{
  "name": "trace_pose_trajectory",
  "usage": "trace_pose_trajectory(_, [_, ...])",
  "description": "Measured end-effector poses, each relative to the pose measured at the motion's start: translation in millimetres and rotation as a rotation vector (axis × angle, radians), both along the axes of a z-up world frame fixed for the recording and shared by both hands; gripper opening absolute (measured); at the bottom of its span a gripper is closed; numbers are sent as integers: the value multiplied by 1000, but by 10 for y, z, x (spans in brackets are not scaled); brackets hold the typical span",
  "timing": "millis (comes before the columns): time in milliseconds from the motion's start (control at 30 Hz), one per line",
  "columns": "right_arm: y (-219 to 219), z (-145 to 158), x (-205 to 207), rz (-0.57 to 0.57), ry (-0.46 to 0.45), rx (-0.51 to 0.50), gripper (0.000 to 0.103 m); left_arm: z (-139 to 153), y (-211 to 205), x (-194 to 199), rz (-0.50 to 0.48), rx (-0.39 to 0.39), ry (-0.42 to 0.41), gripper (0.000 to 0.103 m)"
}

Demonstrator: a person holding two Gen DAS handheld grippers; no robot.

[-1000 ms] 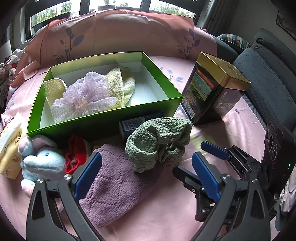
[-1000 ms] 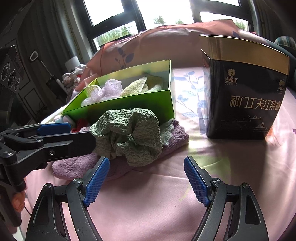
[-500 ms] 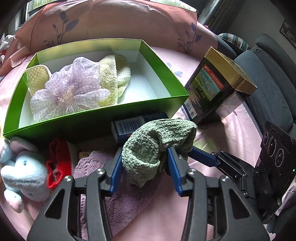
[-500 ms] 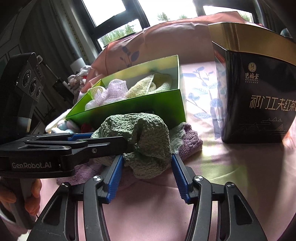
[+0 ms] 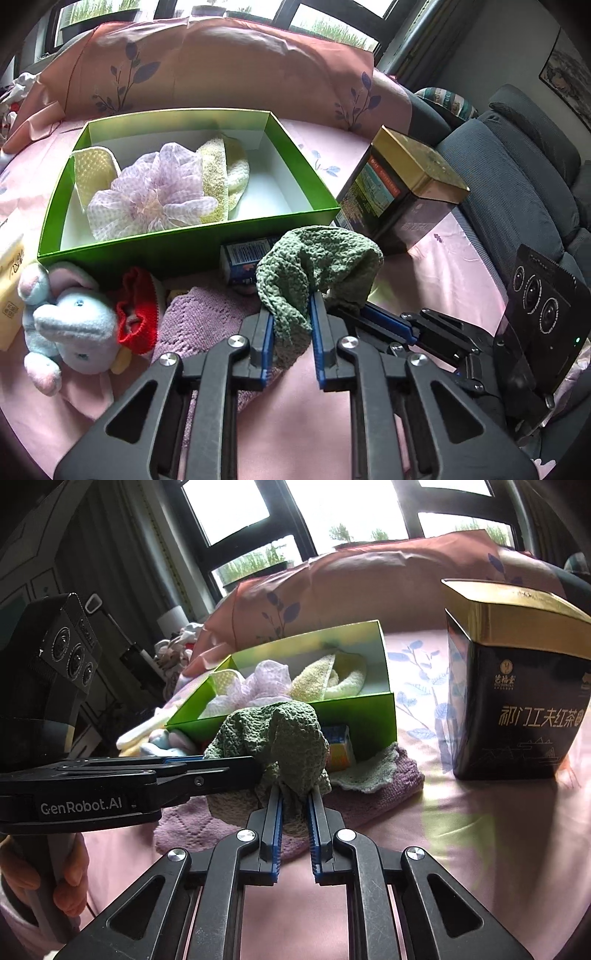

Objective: Organize soft objects
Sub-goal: 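Carry the green cloth into the box with the right gripper and release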

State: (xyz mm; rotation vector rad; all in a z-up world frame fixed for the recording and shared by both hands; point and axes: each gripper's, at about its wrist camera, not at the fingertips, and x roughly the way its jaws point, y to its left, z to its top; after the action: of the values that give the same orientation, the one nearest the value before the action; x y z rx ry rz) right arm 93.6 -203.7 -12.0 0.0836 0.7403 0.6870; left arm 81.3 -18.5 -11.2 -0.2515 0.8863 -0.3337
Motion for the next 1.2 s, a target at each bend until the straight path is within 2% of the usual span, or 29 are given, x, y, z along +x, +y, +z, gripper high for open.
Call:
trace_pose_trajectory(233, [193,367,-7,33,-87,-1,14,395,176,-62,27,25,-81,16])
trace_pose_trajectory(533, [508,763,278,39,-191,15,14,715,438,215,78,64,-151,16])
trace_pose_trajectory(667, [657,746,529,22,-173,23,14,659,598,498,116,47,-120,16])
trace_pose_trajectory(900, [946,452,926,1,-111,-66,14,367,762,925,181,75,-34,13])
trace_pose_trajectory(1033, [1015,307,1061,-18,-67,-94,14,204,857,1061,213,73,12,17])
trace_pose_trajectory(1067, [1024,277,1081,-24,-61,-102,14,172,872,1086,221,78,22,19])
trace_pose_trajectory(1100, [1033,250,1097,-29,-56,-114,15,142,883,1101,230,90,33,27])
trace_pose_trajectory(1133, [1039,225,1110,-36,-49,-129,17,118,896,1108,242,101,41,39])
trace_pose_trajectory(1167, [1037,205,1121,-44,-44,-144,26,99,913,1104,250,102,45,48])
trace_pose_trajectory(1200, [1024,189,1122,-54,-43,-153,40,86,935,1095,256,97,49,66])
